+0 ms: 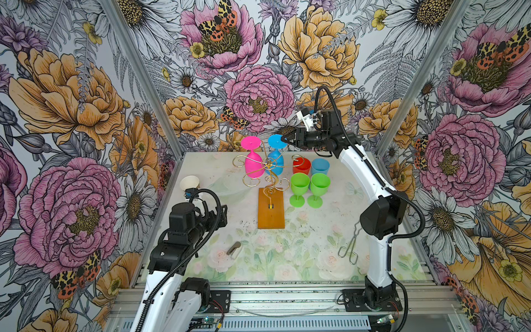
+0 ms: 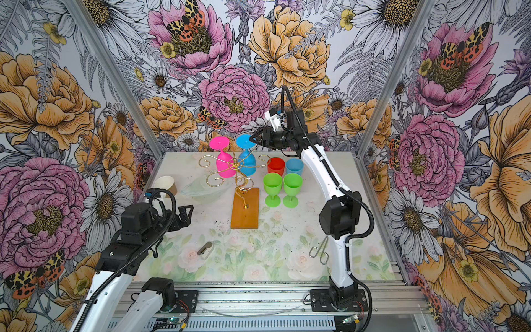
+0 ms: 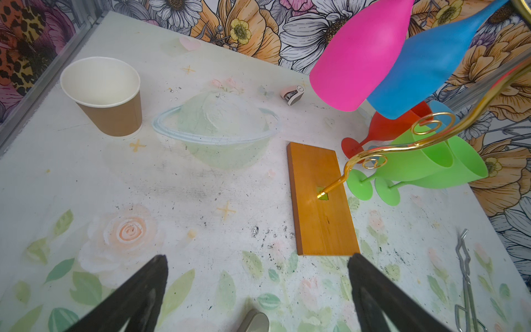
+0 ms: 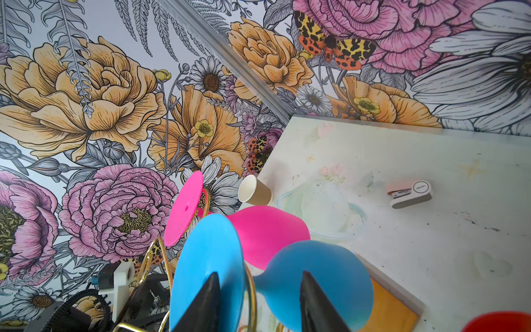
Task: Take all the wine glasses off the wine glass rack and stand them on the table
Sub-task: 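Reach the right gripper up to the blue glass foot on the rack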
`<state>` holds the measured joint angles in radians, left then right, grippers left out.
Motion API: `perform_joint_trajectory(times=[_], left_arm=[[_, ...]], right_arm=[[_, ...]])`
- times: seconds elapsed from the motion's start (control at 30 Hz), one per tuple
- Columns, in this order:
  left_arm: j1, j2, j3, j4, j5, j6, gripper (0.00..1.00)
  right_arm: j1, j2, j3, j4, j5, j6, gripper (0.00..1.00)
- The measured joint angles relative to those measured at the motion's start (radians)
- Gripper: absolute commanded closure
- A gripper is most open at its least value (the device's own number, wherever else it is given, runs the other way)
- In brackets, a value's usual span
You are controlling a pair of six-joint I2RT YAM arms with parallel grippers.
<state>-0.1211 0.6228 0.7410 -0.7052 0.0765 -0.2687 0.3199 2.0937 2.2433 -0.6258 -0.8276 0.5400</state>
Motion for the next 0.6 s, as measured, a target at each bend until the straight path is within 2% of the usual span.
perform_joint_trajectory(times=[0.37,0.6], left_arm=[[0.004,0.001,0.000,0.000,0.002,0.000,0.01],[0.007,0.001,0.000,0.000,0.003,0.000,0.01]], right_arm=[[0.002,0.002,0.005,0.019,0.008,0.002,0.76],[-0.001,0.002,0.015,0.018,0.015,0.003,0.82]])
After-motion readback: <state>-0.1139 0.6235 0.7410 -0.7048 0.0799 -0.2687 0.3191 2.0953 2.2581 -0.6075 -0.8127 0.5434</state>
